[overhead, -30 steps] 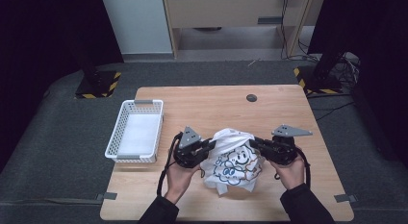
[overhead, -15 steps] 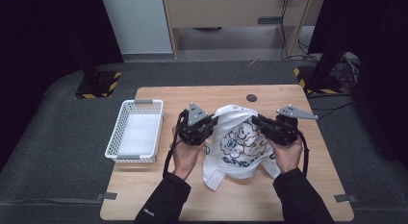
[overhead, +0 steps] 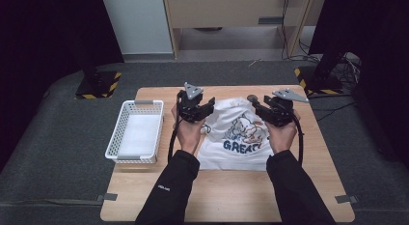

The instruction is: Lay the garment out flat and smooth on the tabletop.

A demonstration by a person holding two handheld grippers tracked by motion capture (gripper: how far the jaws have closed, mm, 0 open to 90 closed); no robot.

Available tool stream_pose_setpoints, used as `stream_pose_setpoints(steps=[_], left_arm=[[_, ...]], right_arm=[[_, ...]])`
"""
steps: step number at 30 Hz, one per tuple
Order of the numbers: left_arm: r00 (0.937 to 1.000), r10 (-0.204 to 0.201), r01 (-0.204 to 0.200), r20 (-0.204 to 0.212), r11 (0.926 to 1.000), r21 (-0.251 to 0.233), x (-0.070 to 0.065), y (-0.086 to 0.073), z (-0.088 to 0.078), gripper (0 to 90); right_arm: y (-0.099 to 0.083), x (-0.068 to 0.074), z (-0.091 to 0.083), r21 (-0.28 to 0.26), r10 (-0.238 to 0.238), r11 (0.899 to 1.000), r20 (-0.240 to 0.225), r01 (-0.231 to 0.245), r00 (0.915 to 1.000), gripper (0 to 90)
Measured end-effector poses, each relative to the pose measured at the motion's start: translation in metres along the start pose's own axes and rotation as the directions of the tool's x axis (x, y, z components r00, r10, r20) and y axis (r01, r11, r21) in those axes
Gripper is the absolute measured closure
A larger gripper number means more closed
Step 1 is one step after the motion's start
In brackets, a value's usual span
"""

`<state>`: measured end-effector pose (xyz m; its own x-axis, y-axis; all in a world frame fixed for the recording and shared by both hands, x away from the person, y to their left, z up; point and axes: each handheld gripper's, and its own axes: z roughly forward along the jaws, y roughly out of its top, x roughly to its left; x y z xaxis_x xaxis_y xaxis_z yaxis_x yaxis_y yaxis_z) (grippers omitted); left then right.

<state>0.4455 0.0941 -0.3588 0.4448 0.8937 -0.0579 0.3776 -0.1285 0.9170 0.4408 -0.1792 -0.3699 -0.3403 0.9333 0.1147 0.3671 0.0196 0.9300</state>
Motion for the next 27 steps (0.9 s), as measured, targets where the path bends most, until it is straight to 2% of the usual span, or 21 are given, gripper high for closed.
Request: stream_pose_setpoints(steps=[2,7,10,18,27], left_arm=[[1.0,0.002,-0.002,0.001,1.0,0.006,0.002,-0.005,-0.002,50.2],[0.9996,0.027,-0.027,0.009,0.9995,0.018,0.003,-0.013,-0.012,46.8],[0.9989,0.045,-0.046,0.008,0.9986,0.025,0.005,-0.015,-0.018,44.4],[0.9982,0.055,-0.055,0.023,0.9982,0.024,0.009,-0.026,-0.034,40.4],[0.9977,0.06,-0.061,0.033,0.9977,0.029,0.007,-0.029,-0.035,39.4]], right_arm=[[-0.003,-0.001,-0.003,-0.001,-0.016,1.0,0.005,0.016,0.9999,44.0],[-0.009,-0.006,-0.011,-0.002,-0.006,1.0,-0.014,0.006,0.9999,34.2],[-0.011,-0.009,-0.017,-0.003,-0.008,1.0,-0.026,0.008,0.9996,31.3],[-0.018,-0.016,-0.03,0.001,-0.004,1.0,-0.054,0.004,0.9986,25.8],[-0.024,-0.018,-0.03,0.01,0.002,1.0,-0.057,-0.002,0.9984,23.7]])
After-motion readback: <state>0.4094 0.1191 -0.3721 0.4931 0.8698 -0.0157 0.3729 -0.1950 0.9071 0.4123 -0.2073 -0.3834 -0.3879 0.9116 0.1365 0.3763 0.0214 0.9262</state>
